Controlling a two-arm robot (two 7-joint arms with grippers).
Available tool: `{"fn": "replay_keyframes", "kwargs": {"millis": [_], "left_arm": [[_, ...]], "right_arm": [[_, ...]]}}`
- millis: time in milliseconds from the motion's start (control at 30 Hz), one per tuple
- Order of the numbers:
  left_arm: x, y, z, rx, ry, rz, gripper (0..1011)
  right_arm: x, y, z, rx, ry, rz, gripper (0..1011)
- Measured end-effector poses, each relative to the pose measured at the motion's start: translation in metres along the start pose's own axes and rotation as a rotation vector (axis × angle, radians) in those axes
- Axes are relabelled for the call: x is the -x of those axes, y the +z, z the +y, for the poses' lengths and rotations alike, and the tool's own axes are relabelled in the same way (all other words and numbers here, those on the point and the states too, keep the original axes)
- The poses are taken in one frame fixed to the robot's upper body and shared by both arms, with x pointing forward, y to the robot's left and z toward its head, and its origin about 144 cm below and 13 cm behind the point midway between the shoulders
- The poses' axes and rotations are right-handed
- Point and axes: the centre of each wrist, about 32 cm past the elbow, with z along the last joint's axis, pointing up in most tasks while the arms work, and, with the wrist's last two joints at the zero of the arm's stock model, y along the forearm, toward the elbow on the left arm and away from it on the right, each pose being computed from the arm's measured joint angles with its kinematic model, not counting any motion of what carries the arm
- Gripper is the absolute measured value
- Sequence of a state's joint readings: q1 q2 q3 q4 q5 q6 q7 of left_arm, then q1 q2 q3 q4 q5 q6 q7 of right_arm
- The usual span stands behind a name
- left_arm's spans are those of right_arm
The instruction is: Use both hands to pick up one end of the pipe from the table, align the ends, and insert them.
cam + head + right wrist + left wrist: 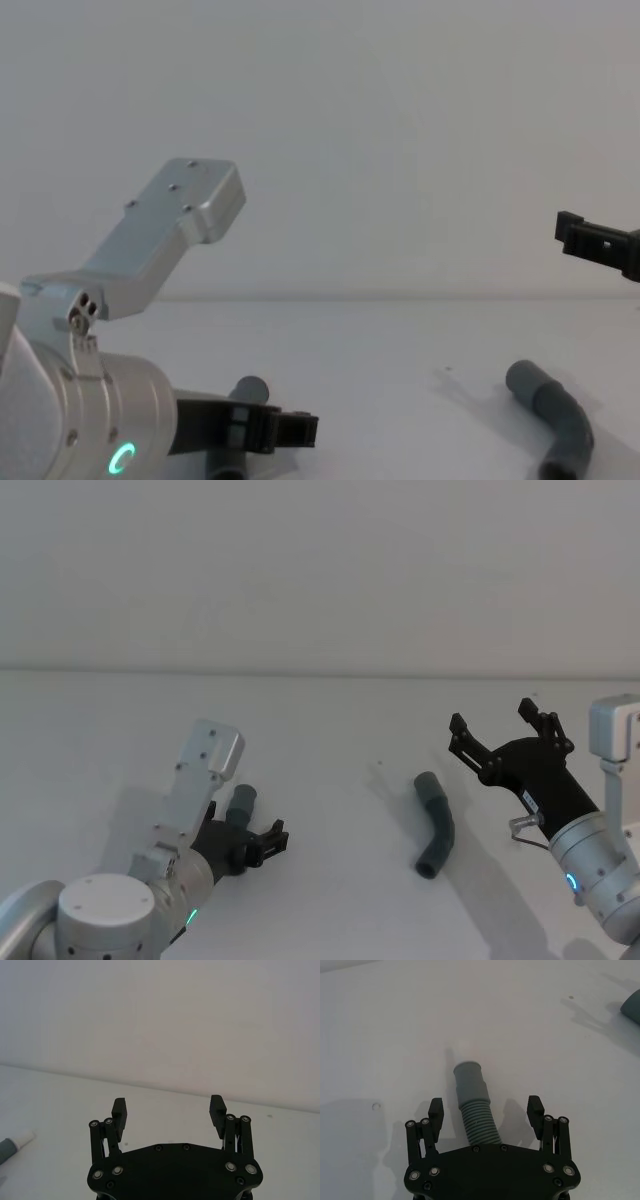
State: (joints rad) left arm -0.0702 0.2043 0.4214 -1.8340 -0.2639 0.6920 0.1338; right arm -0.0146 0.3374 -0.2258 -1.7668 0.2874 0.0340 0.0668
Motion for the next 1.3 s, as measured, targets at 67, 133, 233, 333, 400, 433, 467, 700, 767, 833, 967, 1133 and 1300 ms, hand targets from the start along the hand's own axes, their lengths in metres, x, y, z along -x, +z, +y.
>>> {"fn": "replay_keyframes", "kwargs": {"millis": [67, 133, 233, 333, 400, 433, 467, 700, 767, 833, 967, 1133, 1300], "left_arm": [[-0.0007, 0.0009, -0.0013, -0.001, -0.003, -0.001, 1001], [-0.0012, 0.0014, -0.0022, -0.002, -0.006, -0.002, 1001], [-0.0019, 0.0026, -0.0038, -0.006, -0.009, -0.002, 1001], [-0.0024, 0.0039, -0.0052, -0.009, -0.013, -0.001, 1001], [-0.0027, 0.005, -0.0061, -0.013, -0.015, 0.001, 1001], [-0.0027, 0.0052, -0.0063, -0.014, -0.016, 0.001, 1001], [-0.0028, 0.0059, -0.0069, -0.015, -0.017, 0.003, 1001], [-0.003, 0.0079, -0.0085, -0.024, -0.023, 0.007, 1001], [-0.0031, 0.0083, -0.0089, -0.026, -0.025, 0.008, 1001], [-0.0032, 0.0086, -0.0092, -0.028, -0.025, 0.009, 1001], [-0.0032, 0.009, -0.0096, -0.03, -0.027, 0.01, 1001], [-0.0033, 0.0095, -0.01, -0.032, -0.028, 0.012, 1001], [-0.0033, 0.0098, -0.0102, -0.033, -0.029, 0.013, 945]], "right_arm": [[0.0, 0.0, 0.0, 0.0, 0.0, 0.0, 1002], [0.0, 0.0, 0.0, 0.0, 0.0, 0.0, 1002], [0.0, 0.0, 0.0, 0.0, 0.0, 0.0, 1002], [0.0, 0.0, 0.0, 0.0, 0.0, 0.0, 1002], [0.0, 0.0, 0.0, 0.0, 0.0, 0.0, 1002], [0.0, 0.0, 0.0, 0.0, 0.0, 0.0, 1002], [0.0, 0.0, 0.0, 0.0, 0.0, 0.0, 1002], [0.0, 0.0, 0.0, 0.0, 0.0, 0.0, 1002], [0.0, 0.0, 0.0, 0.0, 0.0, 0.0, 1002], [0.0, 0.0, 0.0, 0.0, 0.0, 0.0, 1002], [0.0, 0.0, 0.0, 0.0, 0.0, 0.0, 1002], [0.0, 0.0, 0.0, 0.0, 0.0, 0.0, 1002], [0.0, 0.0, 0.0, 0.0, 0.0, 0.0, 1002]]}}
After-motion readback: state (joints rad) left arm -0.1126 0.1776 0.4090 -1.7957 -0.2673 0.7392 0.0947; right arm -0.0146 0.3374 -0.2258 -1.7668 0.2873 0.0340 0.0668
